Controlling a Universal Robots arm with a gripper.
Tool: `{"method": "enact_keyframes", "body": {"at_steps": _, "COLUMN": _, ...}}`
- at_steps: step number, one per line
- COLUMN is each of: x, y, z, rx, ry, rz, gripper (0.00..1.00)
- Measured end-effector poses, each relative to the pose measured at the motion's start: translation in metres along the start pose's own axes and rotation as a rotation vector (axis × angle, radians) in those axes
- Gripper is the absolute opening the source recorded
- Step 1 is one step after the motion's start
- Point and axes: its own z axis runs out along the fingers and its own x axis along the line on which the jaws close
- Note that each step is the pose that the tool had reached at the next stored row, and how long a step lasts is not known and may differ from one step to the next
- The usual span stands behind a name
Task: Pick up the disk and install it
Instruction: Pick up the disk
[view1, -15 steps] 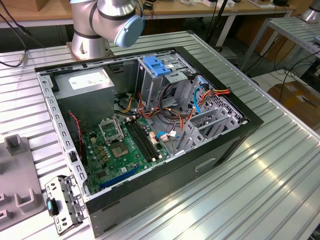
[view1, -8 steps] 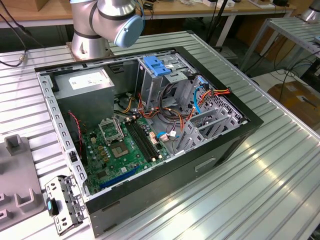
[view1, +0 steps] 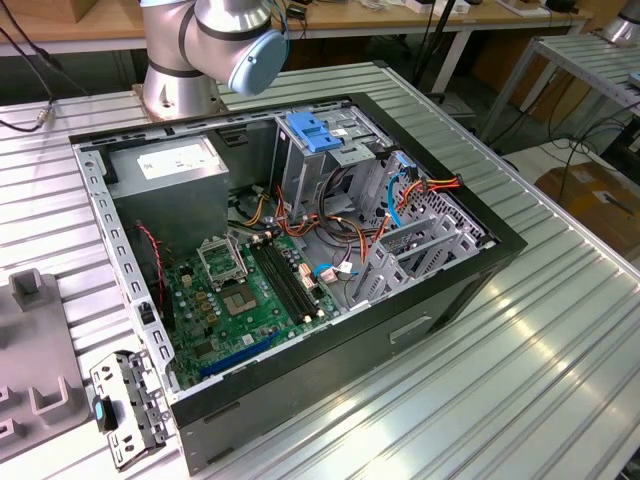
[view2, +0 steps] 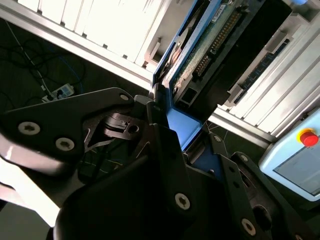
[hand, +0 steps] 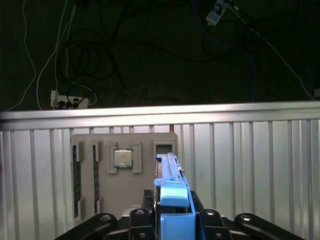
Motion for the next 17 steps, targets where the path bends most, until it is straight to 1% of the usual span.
{"method": "enact_keyframes", "body": {"at_steps": 7, "x": 0.0, "y": 0.0, "z": -0.0038, "rx": 0.0, "ry": 0.0, "rz": 0.0, "gripper": 0.37}}
{"method": "enact_keyframes", "body": {"at_steps": 17, "x": 0.0001, "y": 0.0, "z": -0.0126, "rx": -0.0001, "ry": 0.0, "rz": 0.0, "gripper": 0.37}}
